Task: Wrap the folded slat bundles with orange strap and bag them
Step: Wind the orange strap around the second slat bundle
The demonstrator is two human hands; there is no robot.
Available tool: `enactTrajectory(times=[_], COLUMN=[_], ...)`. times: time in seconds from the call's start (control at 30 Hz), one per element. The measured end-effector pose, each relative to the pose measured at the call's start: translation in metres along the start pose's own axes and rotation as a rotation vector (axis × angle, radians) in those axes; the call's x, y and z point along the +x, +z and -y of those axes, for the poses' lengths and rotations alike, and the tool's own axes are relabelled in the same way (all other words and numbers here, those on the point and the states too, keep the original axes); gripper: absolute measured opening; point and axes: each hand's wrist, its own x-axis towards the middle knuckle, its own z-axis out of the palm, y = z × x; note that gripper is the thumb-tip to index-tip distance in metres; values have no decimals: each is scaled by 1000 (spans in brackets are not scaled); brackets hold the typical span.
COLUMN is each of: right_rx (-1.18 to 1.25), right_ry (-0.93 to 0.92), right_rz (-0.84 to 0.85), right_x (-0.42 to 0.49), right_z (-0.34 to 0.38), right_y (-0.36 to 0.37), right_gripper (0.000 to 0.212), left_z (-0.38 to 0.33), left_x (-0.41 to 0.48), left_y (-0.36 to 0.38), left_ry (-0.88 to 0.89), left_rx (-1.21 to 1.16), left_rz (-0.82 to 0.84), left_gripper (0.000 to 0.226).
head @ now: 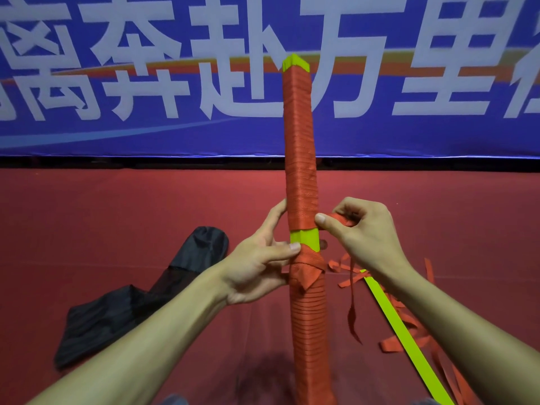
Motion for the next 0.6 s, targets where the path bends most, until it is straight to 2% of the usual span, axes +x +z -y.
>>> enactTrajectory(times=[0.13, 0.23, 0.4, 0.47, 0.6], right_rx=[-35, -90, -214, -258, -303], right_ry=[10, 47, -23, -71, -97], right_rz=[12, 90, 260, 263, 176], right_x=[1, 2, 5, 4, 4], right_z=[-2, -4, -10, -15, -18], right_y=[1, -1, -17, -20, -19], right_gripper=[32, 30, 4, 12, 13], left_z=[7, 8, 7, 7, 6], left_x=[1, -1, -5, -6, -7], left_y=[0, -2, -10, -14, -18], left_ry=[-16, -19, 15, 36, 42], left_rx=[24, 80, 98, 81, 80], left_rz=[-70, -119, -166, -172, -158], left_gripper=[72, 78, 78, 76, 76])
